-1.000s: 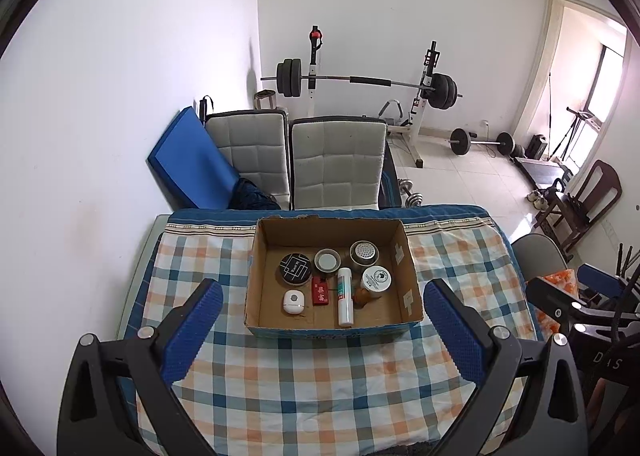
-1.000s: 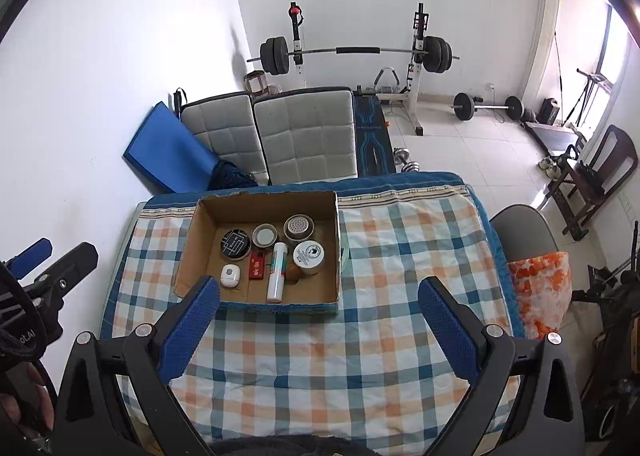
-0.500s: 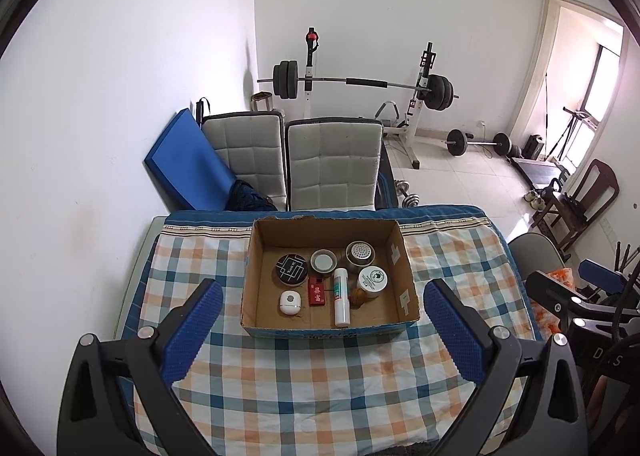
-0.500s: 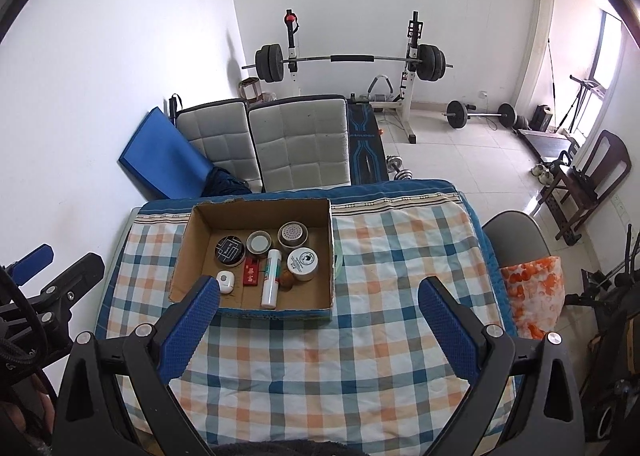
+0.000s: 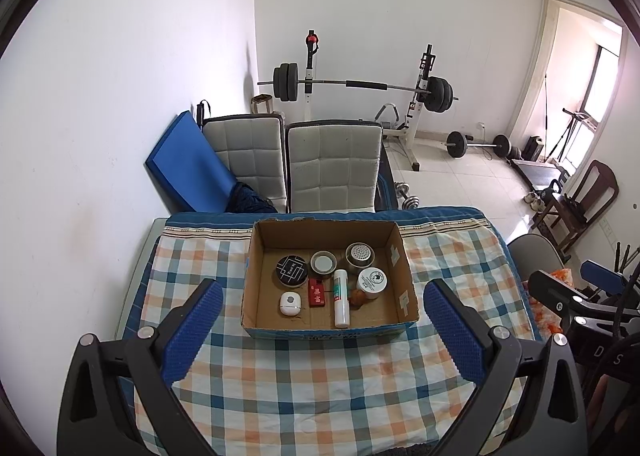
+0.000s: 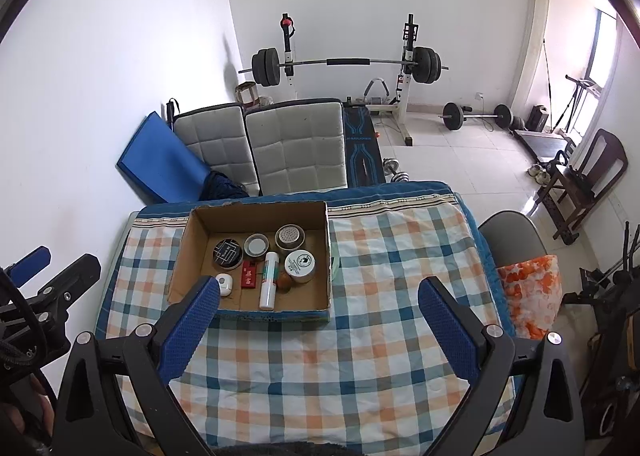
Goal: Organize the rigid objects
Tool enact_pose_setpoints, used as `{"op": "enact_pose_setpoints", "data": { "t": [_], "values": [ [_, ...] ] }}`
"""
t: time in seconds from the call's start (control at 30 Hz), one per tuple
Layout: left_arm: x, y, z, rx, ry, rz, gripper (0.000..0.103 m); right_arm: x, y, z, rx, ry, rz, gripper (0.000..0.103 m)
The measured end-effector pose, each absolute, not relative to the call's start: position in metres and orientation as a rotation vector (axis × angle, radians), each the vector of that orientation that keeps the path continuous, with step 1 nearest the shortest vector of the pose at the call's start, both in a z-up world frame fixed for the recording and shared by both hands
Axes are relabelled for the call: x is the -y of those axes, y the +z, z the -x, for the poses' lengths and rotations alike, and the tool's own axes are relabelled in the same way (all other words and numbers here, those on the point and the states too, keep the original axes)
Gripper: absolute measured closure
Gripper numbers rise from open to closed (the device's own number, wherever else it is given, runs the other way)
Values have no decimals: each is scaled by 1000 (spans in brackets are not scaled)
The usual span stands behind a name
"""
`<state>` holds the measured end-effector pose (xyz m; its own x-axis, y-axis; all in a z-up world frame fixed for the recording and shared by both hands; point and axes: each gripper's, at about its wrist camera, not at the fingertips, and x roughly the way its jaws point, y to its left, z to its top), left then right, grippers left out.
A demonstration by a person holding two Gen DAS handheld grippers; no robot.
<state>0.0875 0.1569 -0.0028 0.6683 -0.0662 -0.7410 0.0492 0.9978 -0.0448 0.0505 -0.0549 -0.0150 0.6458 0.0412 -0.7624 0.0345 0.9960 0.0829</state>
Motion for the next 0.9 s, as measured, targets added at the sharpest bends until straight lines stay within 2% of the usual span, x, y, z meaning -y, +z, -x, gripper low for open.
{"op": "enact_pose_setpoints", "data": {
  "t": [0.9],
  "values": [
    [-150,13,-99,-812,-85,0,0,58,-5,-46,-822,-84,-129,2]
  ]
}}
